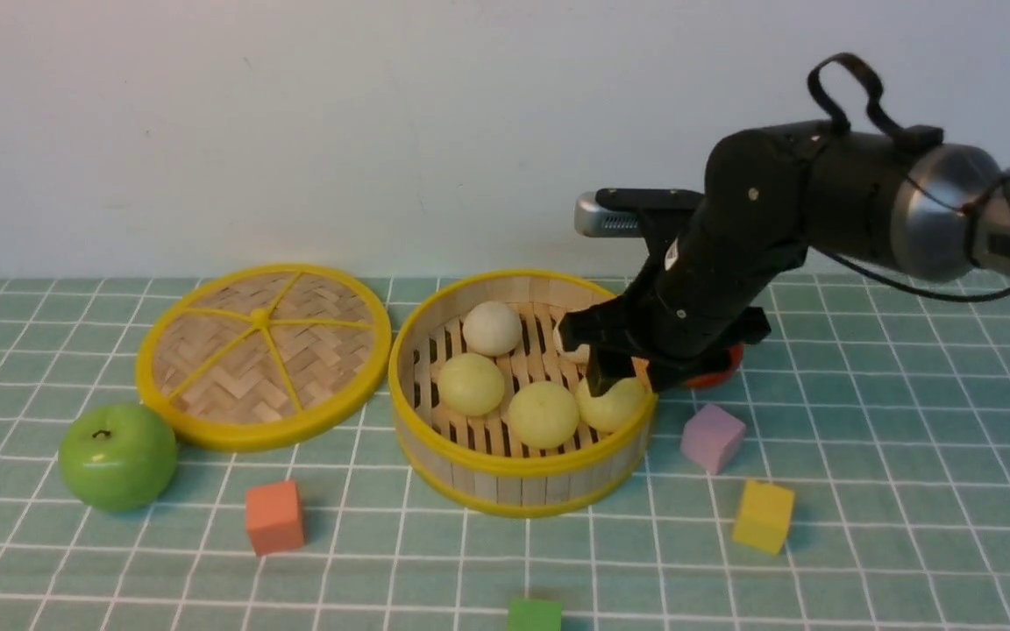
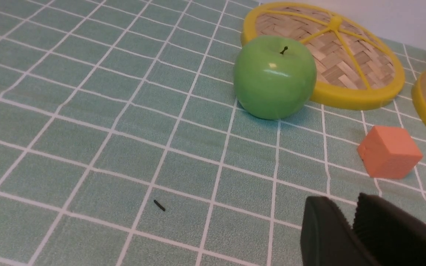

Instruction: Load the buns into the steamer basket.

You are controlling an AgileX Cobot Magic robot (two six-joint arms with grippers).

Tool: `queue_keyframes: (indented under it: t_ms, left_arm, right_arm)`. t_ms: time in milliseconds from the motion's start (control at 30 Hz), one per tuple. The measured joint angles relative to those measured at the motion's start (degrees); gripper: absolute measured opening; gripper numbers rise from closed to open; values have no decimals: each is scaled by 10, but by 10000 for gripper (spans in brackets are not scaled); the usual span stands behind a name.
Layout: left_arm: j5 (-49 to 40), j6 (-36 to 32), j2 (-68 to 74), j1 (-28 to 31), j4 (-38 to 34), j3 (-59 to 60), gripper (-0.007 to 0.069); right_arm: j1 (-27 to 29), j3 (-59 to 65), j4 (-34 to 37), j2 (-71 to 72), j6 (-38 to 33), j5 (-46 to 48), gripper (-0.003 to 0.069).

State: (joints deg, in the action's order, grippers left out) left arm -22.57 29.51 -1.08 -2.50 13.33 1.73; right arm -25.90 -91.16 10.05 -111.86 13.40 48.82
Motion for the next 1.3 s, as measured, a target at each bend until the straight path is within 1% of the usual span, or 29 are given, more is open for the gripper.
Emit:
queue_keyframes:
  t_ms: [133, 233, 300, 367, 433, 467, 500, 533, 567, 667, 700, 767, 800, 833, 933, 967, 1000, 1067, 1167, 1300]
  left_arm:
    - [0, 0, 0, 0, 0, 0, 146]
    - [0, 0, 0, 0, 0, 0, 146]
    - [0, 0, 0, 0, 0, 0, 147]
    - [0, 0, 0, 0, 0, 0, 147]
    - [0, 0, 0, 0, 0, 0, 147]
    - [0, 0, 0, 0, 0, 0, 147]
    - [0, 0, 0, 0, 0, 0, 147]
    - [0, 0, 0, 0, 0, 0, 147]
    - [0, 0, 0, 0, 0, 0, 147]
    - [0, 0, 0, 0, 0, 0, 147]
    - [0, 0, 0, 0, 0, 0, 147]
    - [0, 0, 0, 0, 0, 0, 147]
    - [0, 0, 0, 0, 0, 0, 147]
    - [0, 0, 0, 0, 0, 0, 147]
    - [0, 0, 0, 0, 0, 0, 147]
    - [0, 0, 0, 0, 0, 0, 147]
    - [0, 0, 0, 0, 0, 0, 147]
    - [0, 0, 0, 0, 0, 0, 147]
    - [0, 0, 0, 0, 0, 0, 148]
    - [0, 0, 0, 0, 0, 0, 149]
  right_arm:
    - [0, 10, -5, 66, 0, 35, 468]
    - [0, 25, -12, 103, 0, 40, 468]
    - [0, 62, -17, 152, 0, 41, 458]
    - [0, 94, -19, 193, 0, 35, 440]
    - [0, 148, -20, 246, 0, 18, 397]
    - [0, 153, -21, 251, 0, 16, 387]
    - [0, 208, -22, 297, 0, -3, 331]
    - [0, 230, -22, 323, 0, -15, 300]
    - [0, 236, -22, 328, -1, -15, 293]
    - [0, 328, -24, 416, -8, -77, 120]
    - [0, 353, -24, 441, -9, -99, 78]
    - [0, 395, -25, 484, -11, -138, 5]
    - [0, 420, -30, 511, -13, -165, -10]
    - [0, 425, -33, 515, -13, -170, -13]
    - [0, 493, -81, 578, -16, -263, -13]
    - [0, 497, -84, 581, -16, -269, -13]
    - [0, 529, -104, 602, -15, -328, -13]
    - [0, 548, -110, 613, -9, -368, -13]
    - [0, 562, -111, 625, 7, -403, -13]
    - [0, 565, -113, 634, 25, -413, -10]
